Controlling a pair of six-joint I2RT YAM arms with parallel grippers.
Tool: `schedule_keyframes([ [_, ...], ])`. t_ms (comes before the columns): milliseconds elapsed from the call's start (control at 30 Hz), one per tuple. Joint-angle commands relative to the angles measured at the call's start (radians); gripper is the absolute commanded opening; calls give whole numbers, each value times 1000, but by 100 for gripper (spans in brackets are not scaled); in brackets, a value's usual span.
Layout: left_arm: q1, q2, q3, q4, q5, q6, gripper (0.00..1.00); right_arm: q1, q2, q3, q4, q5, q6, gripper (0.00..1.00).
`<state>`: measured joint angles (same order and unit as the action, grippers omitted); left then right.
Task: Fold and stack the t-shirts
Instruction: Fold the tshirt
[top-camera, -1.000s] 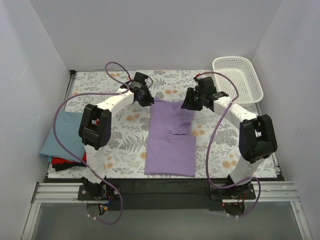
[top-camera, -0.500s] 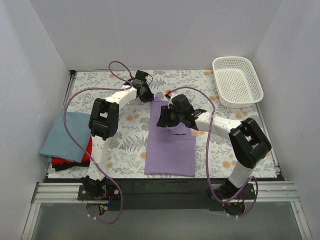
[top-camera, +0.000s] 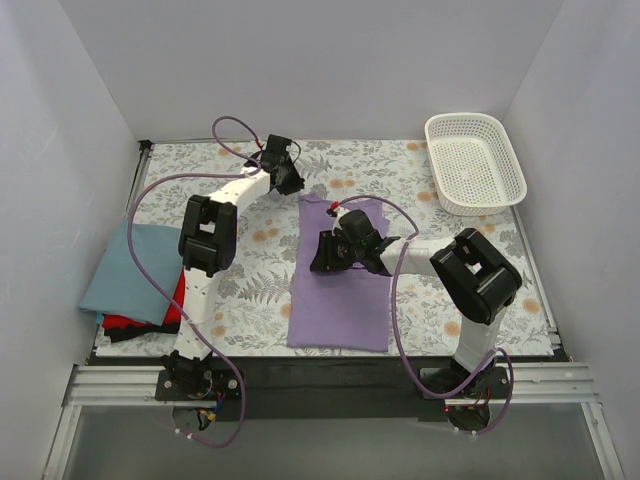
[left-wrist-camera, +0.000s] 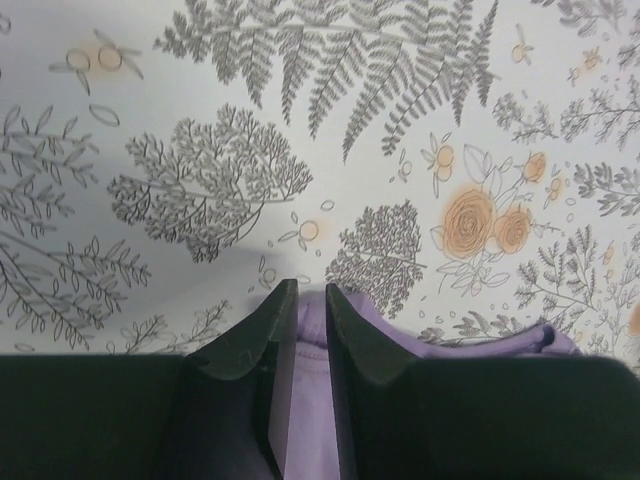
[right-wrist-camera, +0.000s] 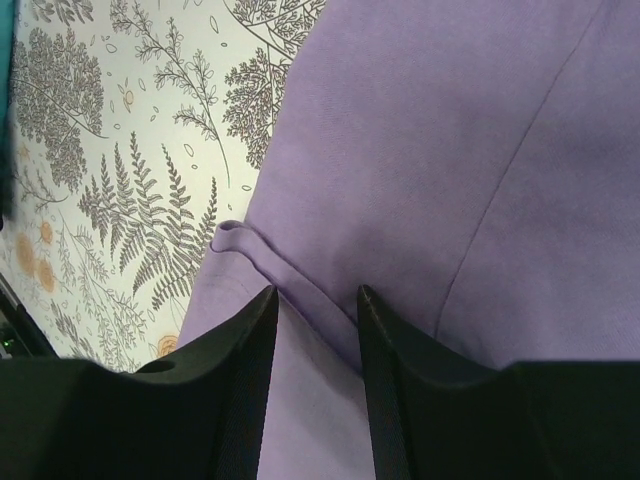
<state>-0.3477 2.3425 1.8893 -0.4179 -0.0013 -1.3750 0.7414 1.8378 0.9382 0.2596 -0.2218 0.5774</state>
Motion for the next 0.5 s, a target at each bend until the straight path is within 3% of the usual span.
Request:
schedule_keyframes([
  [0, 16, 21, 70, 30, -23, 36, 18, 9, 14, -16, 23, -8, -1, 45],
  [200, 36, -28, 108, 45, 38, 74, 34, -13, -43, 65, -26, -4, -25, 52],
  [333, 38, -110, 103, 51, 118, 90, 36, -88, -104, 142, -98, 7, -18, 55],
  [467, 35, -178, 27, 54, 231, 64, 33, -254, -166, 154, -192, 52, -7, 54],
])
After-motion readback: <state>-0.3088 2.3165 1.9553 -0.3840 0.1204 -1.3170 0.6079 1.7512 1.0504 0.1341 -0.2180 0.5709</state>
